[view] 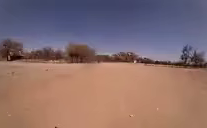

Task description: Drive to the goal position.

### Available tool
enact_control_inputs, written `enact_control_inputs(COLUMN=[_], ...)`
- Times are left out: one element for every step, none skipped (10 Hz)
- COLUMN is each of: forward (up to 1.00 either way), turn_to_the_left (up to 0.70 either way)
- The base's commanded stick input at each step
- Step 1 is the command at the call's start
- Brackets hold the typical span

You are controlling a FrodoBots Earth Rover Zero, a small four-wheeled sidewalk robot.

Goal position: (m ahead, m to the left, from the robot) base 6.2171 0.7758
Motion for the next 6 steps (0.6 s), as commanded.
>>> enact_control_inputs(forward=[1.0, 1.0, 1.0, 1.0, 1.0, 1.0], turn_to_the_left=[0.0, 0.0, 0.0, 0.0, 0.0, 0.0])
